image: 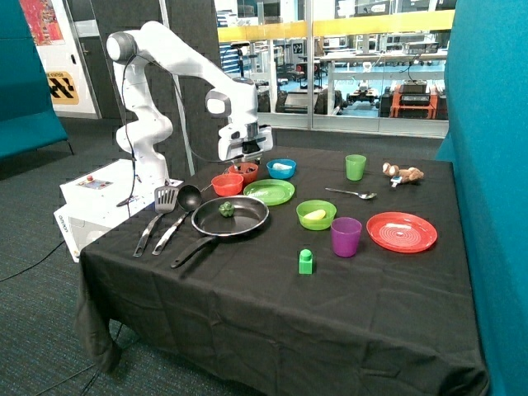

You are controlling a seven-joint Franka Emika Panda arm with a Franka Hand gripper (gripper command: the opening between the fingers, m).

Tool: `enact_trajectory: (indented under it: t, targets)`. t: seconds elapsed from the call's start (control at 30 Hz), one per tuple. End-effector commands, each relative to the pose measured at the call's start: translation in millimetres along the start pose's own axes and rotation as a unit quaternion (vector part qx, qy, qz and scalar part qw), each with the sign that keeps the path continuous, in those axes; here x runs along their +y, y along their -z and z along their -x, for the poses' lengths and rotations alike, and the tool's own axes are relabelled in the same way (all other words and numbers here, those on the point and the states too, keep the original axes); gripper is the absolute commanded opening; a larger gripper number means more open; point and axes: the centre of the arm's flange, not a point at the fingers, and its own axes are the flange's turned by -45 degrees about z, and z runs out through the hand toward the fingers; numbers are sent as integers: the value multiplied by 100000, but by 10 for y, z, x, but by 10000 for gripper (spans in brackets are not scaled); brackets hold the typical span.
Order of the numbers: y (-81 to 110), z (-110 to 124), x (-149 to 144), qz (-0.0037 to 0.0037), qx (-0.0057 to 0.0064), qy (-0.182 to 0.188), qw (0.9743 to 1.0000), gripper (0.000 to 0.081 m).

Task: Cook the capsicum and place it on a plate

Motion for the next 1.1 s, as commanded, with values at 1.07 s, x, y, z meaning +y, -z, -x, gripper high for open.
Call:
enact_trajectory:
  t: [1.07]
  targets:
    - [-354,-491,1156,38,19,-3495,99939,665]
